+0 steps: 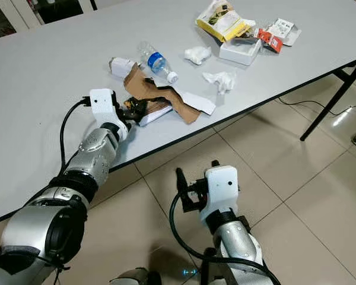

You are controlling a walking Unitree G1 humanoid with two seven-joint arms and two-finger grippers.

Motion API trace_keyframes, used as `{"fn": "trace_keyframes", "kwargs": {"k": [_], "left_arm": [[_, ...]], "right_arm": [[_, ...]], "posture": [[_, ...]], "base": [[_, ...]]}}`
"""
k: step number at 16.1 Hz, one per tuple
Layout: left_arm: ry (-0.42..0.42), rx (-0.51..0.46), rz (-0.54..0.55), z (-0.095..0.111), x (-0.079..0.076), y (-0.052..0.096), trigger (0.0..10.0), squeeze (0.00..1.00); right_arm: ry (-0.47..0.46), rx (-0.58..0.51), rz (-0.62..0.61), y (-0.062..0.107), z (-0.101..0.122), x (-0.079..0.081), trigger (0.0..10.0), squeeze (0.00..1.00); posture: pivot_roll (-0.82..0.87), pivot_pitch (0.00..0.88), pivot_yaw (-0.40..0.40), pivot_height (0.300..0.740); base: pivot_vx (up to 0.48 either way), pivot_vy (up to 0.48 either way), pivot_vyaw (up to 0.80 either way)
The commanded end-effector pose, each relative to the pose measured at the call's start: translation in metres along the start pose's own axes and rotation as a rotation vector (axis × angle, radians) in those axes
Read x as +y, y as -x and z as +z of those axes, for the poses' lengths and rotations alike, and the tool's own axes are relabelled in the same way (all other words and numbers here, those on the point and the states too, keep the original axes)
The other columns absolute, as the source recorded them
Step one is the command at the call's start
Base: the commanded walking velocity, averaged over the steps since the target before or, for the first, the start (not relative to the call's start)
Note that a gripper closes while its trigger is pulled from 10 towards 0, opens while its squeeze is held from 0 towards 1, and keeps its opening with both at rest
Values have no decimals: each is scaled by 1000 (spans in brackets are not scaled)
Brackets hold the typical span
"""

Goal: Picking trash to rubbish bin

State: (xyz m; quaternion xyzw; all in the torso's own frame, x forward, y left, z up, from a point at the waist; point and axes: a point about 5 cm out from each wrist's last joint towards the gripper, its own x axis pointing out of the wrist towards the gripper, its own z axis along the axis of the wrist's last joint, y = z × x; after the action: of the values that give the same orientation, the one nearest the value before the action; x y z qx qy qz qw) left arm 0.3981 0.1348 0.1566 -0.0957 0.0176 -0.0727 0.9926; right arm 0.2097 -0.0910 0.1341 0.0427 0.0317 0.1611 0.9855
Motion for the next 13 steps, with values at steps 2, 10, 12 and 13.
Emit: {"fn": "trace_keyframes", "kwargs": {"k": [2, 10, 12, 13], "left_arm": [[22, -7, -21, 5, -5, -3, 10000, 0], [84, 14, -62, 1, -18, -5, 10000, 0], [122, 24, -66, -1, -20, -5, 10000, 0], [128, 27, -69, -1, -21, -6, 10000, 0]], "right_arm": [[-31, -33, 50, 5, 7, 2, 10000, 0], [-34, -35, 67, 9, 9, 4, 10000, 0], [-32, -33, 65, 10, 8, 4, 10000, 0], [-32, -33, 64, 10, 8, 4, 10000, 0]], "posture": [[10, 214, 89, 740], [2, 226, 88, 740], [2, 226, 88, 740], [2, 226, 88, 740]], "base": [[0, 0, 0], [0, 0, 0], [0, 0, 0], [0, 0, 0]]}}
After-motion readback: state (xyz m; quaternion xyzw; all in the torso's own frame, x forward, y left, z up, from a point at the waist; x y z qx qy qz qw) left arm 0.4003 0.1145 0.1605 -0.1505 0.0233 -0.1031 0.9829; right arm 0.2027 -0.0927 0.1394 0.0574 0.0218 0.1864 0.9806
